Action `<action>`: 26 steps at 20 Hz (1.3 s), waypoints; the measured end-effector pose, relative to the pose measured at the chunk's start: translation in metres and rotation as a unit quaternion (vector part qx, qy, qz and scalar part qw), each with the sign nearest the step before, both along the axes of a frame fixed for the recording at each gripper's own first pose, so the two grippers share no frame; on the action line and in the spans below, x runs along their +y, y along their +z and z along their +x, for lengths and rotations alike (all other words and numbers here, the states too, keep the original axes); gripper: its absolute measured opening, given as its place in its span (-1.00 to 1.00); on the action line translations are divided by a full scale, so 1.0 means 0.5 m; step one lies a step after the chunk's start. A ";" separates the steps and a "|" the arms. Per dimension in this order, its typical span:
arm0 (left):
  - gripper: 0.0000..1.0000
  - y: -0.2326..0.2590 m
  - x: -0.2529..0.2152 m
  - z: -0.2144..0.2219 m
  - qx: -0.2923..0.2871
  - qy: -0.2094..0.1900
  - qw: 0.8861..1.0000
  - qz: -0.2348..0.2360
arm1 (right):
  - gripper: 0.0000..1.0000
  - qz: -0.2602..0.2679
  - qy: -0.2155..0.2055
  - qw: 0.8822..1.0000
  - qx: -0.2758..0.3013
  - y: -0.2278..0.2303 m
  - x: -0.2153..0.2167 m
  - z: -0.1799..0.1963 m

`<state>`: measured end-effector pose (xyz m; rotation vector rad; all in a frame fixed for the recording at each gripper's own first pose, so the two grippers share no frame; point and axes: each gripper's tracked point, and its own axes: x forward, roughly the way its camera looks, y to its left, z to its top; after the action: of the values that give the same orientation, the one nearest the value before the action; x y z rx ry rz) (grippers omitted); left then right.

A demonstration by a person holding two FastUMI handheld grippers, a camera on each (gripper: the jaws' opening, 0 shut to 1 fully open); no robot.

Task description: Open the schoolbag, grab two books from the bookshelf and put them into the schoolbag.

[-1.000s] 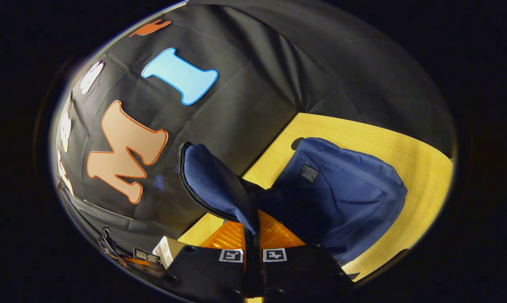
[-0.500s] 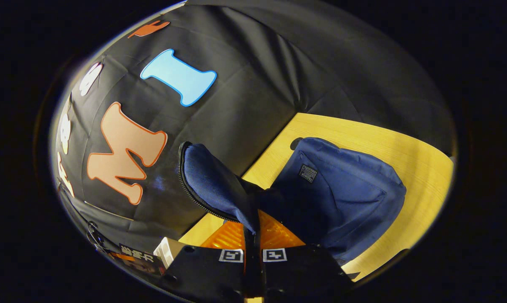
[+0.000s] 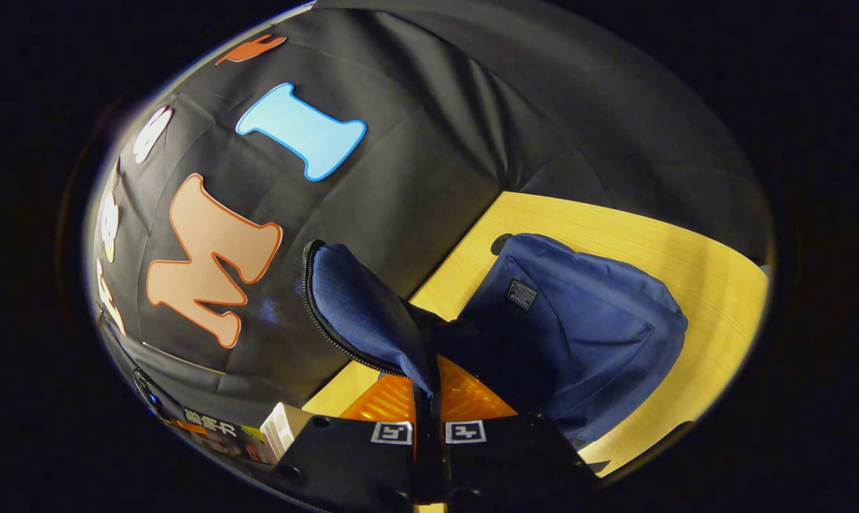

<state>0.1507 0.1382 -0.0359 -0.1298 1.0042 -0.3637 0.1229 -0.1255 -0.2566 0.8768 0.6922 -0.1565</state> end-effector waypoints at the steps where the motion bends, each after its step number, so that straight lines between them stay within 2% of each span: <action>1: -0.36 0.007 -0.009 0.003 0.000 0.005 1.000 -0.021 | -0.92 -0.001 0.000 1.000 0.000 -0.001 0.000 -0.001; 4: -0.37 0.041 -0.045 -0.004 -0.002 0.021 0.996 -0.092 | -0.93 -0.002 0.002 1.000 0.001 -0.001 0.000 0.000; 8: -0.41 0.051 -0.071 -0.011 0.004 0.037 0.987 -0.155 | -0.94 -0.003 -0.001 1.000 -0.001 0.001 -0.003 0.001; 12: -0.41 0.062 -0.114 -0.017 0.021 0.057 0.968 -0.244 | -0.93 -0.001 -0.002 1.000 0.001 -0.001 -0.003 0.001; 16: -0.41 0.080 -0.199 -0.017 0.017 0.056 0.941 -0.334 | -0.92 0.000 -0.002 1.000 0.004 -0.004 -0.002 0.000; 20: -0.40 0.054 -0.281 -0.025 0.027 0.037 0.930 -0.365 | -0.92 0.000 -0.001 1.000 0.006 -0.004 -0.001 0.000; 26: -0.39 0.003 -0.406 -0.024 0.059 0.049 0.911 -0.405 | -0.94 0.006 -0.007 1.000 0.003 -0.004 -0.001 0.001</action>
<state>0.1387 -0.0648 -0.0343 -0.9626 0.9070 -0.6710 0.1232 -0.1259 -0.2586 0.8936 0.6947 -0.1668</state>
